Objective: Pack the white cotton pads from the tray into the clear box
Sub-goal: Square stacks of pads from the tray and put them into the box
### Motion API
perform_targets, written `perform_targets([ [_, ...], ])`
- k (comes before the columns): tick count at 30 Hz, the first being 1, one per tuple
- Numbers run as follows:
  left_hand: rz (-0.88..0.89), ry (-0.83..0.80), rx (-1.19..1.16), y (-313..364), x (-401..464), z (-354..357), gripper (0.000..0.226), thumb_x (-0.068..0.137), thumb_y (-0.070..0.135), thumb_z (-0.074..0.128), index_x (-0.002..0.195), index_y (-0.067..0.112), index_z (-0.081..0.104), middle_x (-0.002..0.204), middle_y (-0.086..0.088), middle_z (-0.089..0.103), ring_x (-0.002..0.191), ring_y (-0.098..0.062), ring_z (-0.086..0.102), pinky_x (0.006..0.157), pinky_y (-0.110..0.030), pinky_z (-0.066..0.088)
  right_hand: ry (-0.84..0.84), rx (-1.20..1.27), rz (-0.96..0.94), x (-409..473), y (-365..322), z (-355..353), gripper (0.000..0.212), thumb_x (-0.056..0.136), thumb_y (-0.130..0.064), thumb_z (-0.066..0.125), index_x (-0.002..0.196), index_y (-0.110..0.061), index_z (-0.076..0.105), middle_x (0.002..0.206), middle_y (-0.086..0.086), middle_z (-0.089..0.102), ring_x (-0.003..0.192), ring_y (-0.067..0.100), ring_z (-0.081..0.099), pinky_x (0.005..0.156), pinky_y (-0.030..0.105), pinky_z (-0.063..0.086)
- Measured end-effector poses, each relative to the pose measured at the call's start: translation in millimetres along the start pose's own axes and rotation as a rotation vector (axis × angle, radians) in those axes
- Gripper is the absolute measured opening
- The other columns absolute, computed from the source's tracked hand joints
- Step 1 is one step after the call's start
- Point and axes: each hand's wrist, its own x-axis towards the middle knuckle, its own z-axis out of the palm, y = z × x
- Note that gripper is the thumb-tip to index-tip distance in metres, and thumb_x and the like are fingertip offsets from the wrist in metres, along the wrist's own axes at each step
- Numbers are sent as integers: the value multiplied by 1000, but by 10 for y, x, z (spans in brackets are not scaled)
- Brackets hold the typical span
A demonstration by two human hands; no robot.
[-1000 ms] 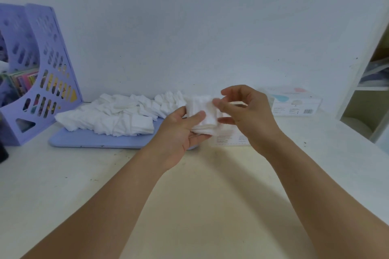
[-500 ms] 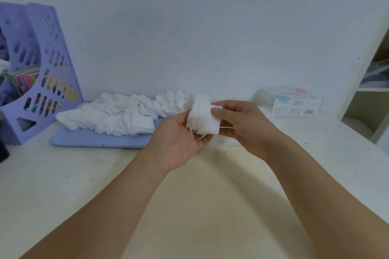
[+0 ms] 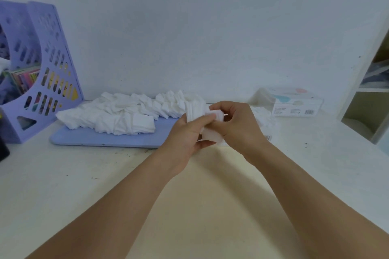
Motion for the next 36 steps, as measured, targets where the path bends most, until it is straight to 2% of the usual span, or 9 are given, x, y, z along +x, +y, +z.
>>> perform_targets([
  [3, -50, -11, -149, 53, -6, -54, 32, 94, 15, 60, 124, 4, 66, 120, -18, 72, 101, -26, 71, 80, -36, 61, -5, 137, 66, 28, -22, -40, 6, 89, -10, 76, 94, -7, 75, 86, 8, 75, 79, 17, 72, 68, 33, 61],
  [7, -97, -15, -276, 66, -26, -79, 28, 93, 11, 54, 119, 6, 63, 106, -16, 71, 94, -28, 68, 81, -39, 61, -30, 320, 227, 75, -32, -131, 21, 91, -12, 73, 109, 0, 72, 107, 18, 76, 100, 32, 74, 86, 42, 60],
  [12, -149, 31, -365, 119, 5, -111, 20, 88, 6, 59, 108, 5, 57, 95, -14, 64, 81, -25, 67, 66, -32, 60, 26, 467, 275, 101, -122, -255, 20, 93, -11, 70, 112, -7, 71, 104, 11, 76, 89, 18, 71, 67, 26, 58],
  [17, -194, -66, -459, 179, -21, -161, 35, 70, 2, 61, 105, 3, 60, 90, -16, 65, 74, -25, 64, 67, -36, 57, -293, 883, 278, 11, -273, -391, 15, 92, -20, 59, 103, -16, 69, 89, -2, 70, 77, 10, 66, 66, 22, 55],
  [22, -185, -101, -521, 165, -41, -116, 43, 70, 0, 55, 112, 0, 63, 92, -17, 69, 77, -26, 66, 71, -35, 59, -292, 827, 235, 10, -266, -337, 15, 87, -20, 62, 100, -17, 69, 92, -2, 72, 80, 9, 69, 67, 20, 55],
  [26, -177, -152, -516, 162, -42, -119, 48, 73, 3, 54, 120, -2, 62, 110, -21, 68, 96, -33, 69, 91, -43, 58, -350, 791, 232, 22, -255, -360, 22, 88, -17, 62, 108, -8, 64, 95, 5, 71, 77, 13, 71, 63, 20, 57],
  [30, -174, -214, -463, 147, -42, -119, 57, 70, 4, 53, 126, -2, 61, 125, -24, 61, 116, -38, 59, 98, -50, 54, -390, 693, 197, 15, -247, -352, 7, 91, -10, 61, 89, -9, 67, 88, 7, 71, 73, 16, 71, 57, 21, 55],
  [33, -175, -248, -438, 136, -44, -127, 58, 76, 6, 51, 133, -1, 58, 134, -23, 60, 126, -39, 56, 108, -53, 46, -384, 621, 207, 33, -211, -374, 3, 90, -10, 65, 92, -10, 66, 92, 7, 72, 80, 19, 72, 62, 23, 58],
  [36, -170, -258, -420, 145, -57, -116, 54, 81, 17, 56, 133, 3, 59, 133, -22, 64, 125, -41, 59, 106, -55, 47, -359, 608, 237, 47, -188, -359, 28, 85, -12, 69, 111, -5, 68, 105, 11, 74, 91, 23, 74, 71, 28, 62],
])
